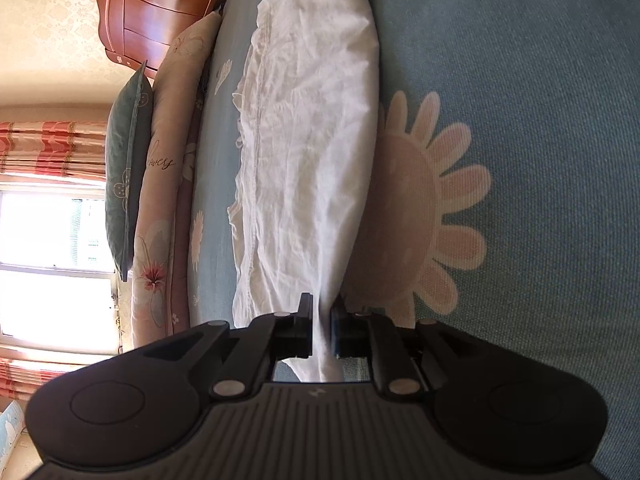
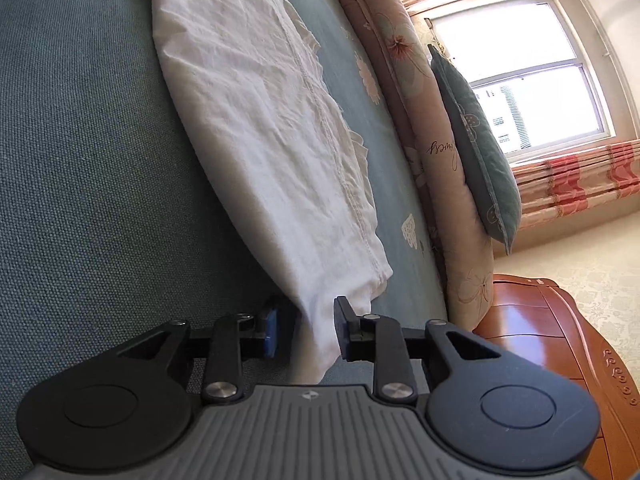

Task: Fold clothes
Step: 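Roll both grippers and grasp the folded shirt edge with both, then release the shirt edge and lift both open grippers away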

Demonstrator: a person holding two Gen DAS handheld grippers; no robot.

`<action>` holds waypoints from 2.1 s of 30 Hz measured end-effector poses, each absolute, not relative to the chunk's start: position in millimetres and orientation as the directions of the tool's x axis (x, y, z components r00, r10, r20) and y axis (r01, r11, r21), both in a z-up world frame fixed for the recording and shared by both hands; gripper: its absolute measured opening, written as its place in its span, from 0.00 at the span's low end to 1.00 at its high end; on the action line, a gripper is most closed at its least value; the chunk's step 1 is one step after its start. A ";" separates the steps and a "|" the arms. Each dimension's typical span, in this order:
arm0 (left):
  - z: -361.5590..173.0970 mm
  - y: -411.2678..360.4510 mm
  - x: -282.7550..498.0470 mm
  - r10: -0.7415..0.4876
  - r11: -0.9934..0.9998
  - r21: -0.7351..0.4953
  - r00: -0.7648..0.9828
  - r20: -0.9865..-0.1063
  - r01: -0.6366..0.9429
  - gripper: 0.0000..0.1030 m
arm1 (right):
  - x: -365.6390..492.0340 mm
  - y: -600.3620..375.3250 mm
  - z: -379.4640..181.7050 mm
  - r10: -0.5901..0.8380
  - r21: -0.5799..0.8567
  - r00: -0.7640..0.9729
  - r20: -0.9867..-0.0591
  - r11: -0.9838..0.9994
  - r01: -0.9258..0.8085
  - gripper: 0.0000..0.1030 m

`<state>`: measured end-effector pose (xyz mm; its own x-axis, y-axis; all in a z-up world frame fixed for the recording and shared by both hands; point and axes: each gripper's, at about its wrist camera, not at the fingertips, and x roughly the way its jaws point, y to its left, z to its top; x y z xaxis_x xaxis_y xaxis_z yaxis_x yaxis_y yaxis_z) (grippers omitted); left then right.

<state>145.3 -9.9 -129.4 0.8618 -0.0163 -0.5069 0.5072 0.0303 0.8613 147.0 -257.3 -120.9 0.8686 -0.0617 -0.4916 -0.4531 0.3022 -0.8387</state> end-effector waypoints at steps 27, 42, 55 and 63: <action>-85.8 1.1 105.1 -0.063 0.089 0.819 0.824 -0.563 0.567 0.00 | 101.5 -252.4 -76.1 -0.008 -0.771 0.815 -0.579 0.331 -0.544 0.02; -74.5 13.3 1.2 -0.095 0.049 0.754 0.755 -0.649 0.655 0.08 | 1.9 -251.7 -58.9 -0.021 -0.684 0.720 -0.694 0.331 -0.650 0.06; -24.0 34.0 8.7 -0.123 0.275 0.685 0.731 -0.671 0.674 0.11 | -25.0 -265.9 -11.4 0.060 -0.612 0.701 -0.710 0.440 -0.657 0.31; -42.0 7.0 66.3 -0.236 0.594 0.436 0.665 -0.709 0.676 0.24 | 21.6 -265.8 -20.3 0.259 -0.205 0.648 -0.716 0.809 -0.550 0.42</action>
